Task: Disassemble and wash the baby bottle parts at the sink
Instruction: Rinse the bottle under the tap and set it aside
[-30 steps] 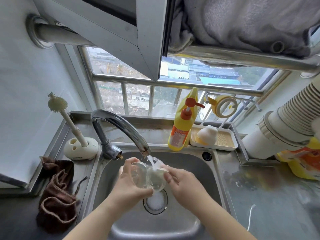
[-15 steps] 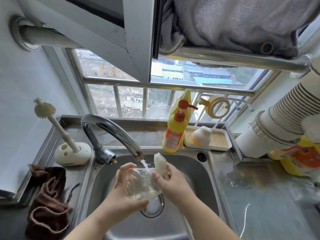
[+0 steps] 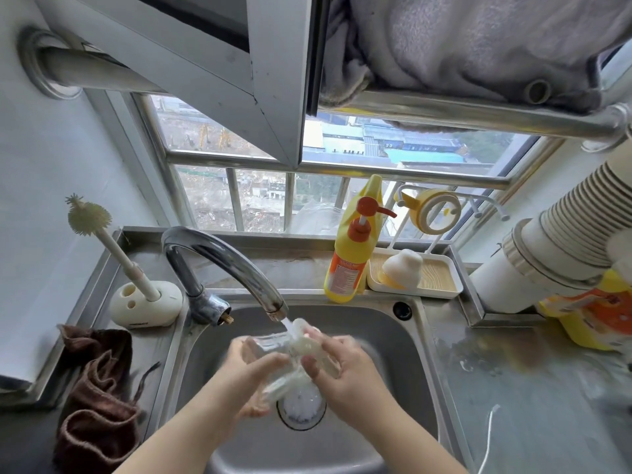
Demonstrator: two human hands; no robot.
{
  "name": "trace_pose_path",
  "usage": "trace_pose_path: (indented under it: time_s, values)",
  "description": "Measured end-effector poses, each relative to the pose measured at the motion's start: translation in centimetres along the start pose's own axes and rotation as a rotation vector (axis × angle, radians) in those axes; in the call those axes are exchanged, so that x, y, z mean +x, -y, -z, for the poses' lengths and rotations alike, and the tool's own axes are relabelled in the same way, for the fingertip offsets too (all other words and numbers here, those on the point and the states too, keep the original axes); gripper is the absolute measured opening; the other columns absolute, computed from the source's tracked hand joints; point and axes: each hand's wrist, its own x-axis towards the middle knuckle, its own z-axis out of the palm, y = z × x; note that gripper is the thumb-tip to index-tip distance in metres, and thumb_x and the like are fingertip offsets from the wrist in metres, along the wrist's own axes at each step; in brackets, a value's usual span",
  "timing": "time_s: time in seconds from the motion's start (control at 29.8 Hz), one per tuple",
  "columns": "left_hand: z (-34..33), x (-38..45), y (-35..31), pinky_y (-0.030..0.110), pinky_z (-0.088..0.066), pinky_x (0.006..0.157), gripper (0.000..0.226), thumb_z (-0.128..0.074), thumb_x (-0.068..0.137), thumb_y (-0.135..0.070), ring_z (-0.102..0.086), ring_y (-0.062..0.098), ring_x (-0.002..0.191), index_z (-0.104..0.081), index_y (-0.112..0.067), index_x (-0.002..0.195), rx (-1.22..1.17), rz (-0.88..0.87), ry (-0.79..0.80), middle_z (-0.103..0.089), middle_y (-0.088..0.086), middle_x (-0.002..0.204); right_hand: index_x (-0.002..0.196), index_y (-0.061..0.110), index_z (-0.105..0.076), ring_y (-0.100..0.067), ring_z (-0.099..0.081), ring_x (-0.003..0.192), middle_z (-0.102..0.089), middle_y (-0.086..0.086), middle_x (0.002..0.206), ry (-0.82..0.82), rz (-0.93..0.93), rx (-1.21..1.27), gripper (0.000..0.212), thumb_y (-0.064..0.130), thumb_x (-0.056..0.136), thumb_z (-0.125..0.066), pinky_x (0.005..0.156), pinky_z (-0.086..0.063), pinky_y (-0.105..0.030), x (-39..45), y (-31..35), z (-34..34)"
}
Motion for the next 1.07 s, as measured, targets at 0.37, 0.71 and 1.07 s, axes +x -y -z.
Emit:
trace_pose_path:
  time_s: [0.37,0.71,1.07]
  values:
    - [-0.1,-0.2,-0.1,0.007,-0.040,0.069,0.074,-0.076,0.039,-0.044,-0.058,0.000,0.090,-0.041,-0.044,0.104,0.381,-0.325,-0.076,-0.063,-0.005,0.098,0.133,0.046,-0.042,-0.013,-0.054,0.096,-0.047,0.007,0.100,0.021,0.004,-0.372,0.041,0.055,0.095,-0.031,0.080,-0.046,-0.030,0.0,1.6,1.0]
    - [0.8,0.6,0.3,0.017,-0.043,0.074,0.073,-0.081,0.042,-0.042,-0.057,0.010,0.090,-0.038,-0.054,0.101,0.495,-0.382,-0.130,-0.057,0.001,0.100,0.134,0.046,-0.042,-0.014,-0.053,0.097,-0.044,0.008,0.096,0.018,-0.043,-0.374,0.040,0.052,0.095,-0.035,0.082,-0.047,-0.031,0.3,0.8,1.2]
    - [0.8,-1.0,-0.1,0.004,-0.041,0.067,0.075,-0.078,0.046,-0.031,-0.057,-0.001,0.076,-0.041,-0.039,0.111,0.455,-0.430,-0.004,-0.054,-0.002,0.099,0.126,0.041,-0.053,-0.011,-0.056,0.098,-0.061,0.006,0.104,-0.051,-0.146,-0.134,0.035,0.047,0.092,-0.048,0.086,-0.047,-0.028,0.7,0.0,0.4]
